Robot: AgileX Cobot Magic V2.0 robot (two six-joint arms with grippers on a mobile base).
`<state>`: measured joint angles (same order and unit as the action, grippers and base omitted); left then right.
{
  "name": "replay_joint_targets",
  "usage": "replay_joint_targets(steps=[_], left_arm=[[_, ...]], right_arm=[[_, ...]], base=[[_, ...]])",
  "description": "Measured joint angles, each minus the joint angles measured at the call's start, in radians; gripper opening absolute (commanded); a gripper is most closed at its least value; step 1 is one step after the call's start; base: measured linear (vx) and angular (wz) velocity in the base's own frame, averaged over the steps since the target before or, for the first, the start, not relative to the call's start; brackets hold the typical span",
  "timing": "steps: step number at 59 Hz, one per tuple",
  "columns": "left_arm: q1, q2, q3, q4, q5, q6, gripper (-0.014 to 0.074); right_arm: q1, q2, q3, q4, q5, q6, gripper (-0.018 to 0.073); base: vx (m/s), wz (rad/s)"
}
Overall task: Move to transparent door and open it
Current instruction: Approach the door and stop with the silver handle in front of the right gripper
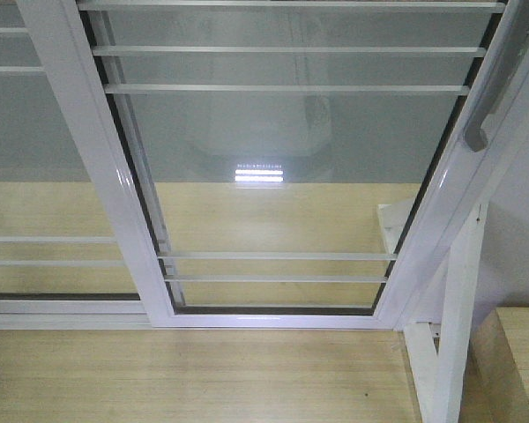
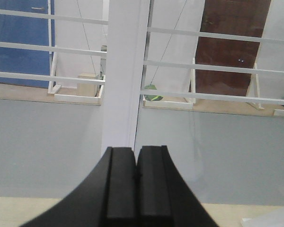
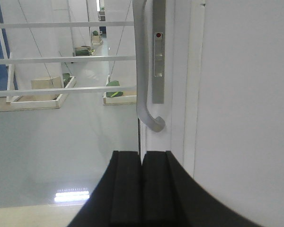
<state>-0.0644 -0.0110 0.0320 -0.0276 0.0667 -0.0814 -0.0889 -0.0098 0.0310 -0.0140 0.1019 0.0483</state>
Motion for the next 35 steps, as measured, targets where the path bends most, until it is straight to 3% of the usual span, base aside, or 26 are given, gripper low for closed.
replay_joint_targets(steps=[35], left_arm=[[0.0,0.0,0.0,0.002,0.0,0.0,0.0003]], right_arm=[[0.0,0.0,0.0,-0.034,-0.005,-0.008,-0.0009]], base=[[0.0,0.0]])
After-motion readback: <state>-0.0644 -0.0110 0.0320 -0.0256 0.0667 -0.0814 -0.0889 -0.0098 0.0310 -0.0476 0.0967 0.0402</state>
